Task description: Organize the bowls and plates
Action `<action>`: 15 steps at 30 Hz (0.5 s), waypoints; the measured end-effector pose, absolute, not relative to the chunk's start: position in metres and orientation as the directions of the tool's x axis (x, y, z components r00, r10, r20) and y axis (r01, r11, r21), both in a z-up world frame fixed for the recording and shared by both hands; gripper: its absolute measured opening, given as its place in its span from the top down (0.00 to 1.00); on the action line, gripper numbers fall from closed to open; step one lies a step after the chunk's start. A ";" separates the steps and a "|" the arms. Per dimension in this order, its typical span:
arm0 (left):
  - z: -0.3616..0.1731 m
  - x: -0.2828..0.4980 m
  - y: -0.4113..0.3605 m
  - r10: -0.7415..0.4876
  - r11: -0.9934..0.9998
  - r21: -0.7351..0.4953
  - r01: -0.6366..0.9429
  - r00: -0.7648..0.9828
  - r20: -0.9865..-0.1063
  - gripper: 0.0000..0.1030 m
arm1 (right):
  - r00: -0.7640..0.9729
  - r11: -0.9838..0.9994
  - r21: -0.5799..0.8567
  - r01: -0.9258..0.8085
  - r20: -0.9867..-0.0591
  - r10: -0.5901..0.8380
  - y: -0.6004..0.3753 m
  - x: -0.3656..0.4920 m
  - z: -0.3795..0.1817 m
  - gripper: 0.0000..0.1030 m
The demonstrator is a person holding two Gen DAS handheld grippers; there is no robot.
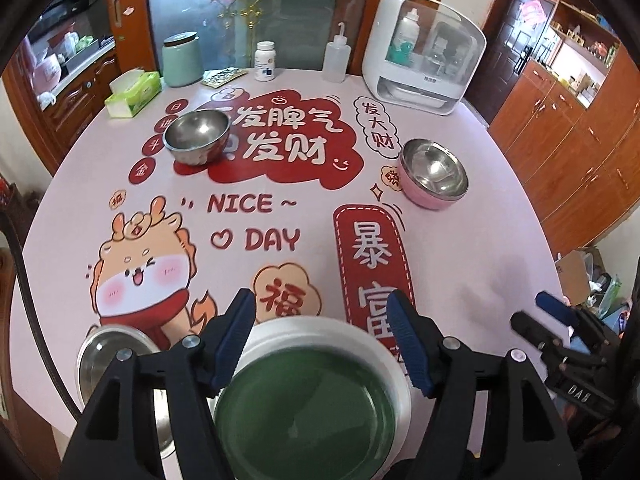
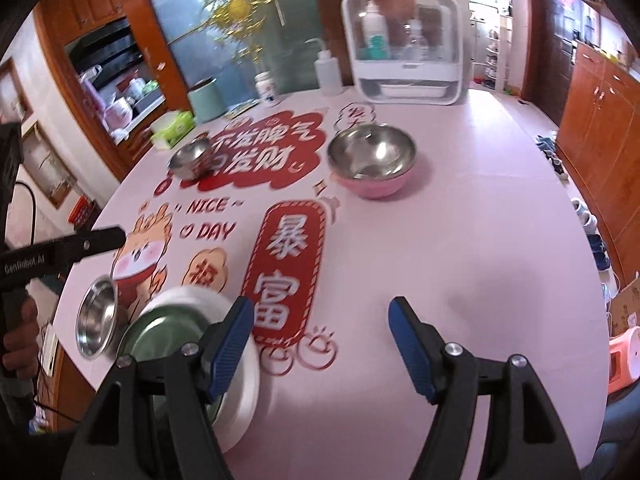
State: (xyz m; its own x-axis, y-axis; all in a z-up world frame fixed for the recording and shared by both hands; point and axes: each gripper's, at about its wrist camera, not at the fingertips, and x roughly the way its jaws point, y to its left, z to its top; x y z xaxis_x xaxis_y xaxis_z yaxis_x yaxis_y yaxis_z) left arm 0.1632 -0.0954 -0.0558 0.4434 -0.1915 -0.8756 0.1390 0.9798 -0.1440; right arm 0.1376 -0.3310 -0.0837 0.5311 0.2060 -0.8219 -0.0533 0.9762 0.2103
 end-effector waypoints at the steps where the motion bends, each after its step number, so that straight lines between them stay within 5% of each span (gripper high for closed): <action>1: -0.055 0.166 -0.098 -0.188 0.980 -0.140 0.140 0.442 -0.877 0.35 | 0.538 0.976 0.212 -0.043 -0.819 0.201 -0.337 0.143 -0.082 0.32; 15: -0.050 0.229 -0.152 -0.164 0.978 -0.087 0.189 0.439 -0.884 0.32 | 0.558 0.959 0.274 0.076 -0.808 0.187 -0.384 0.201 -0.082 0.32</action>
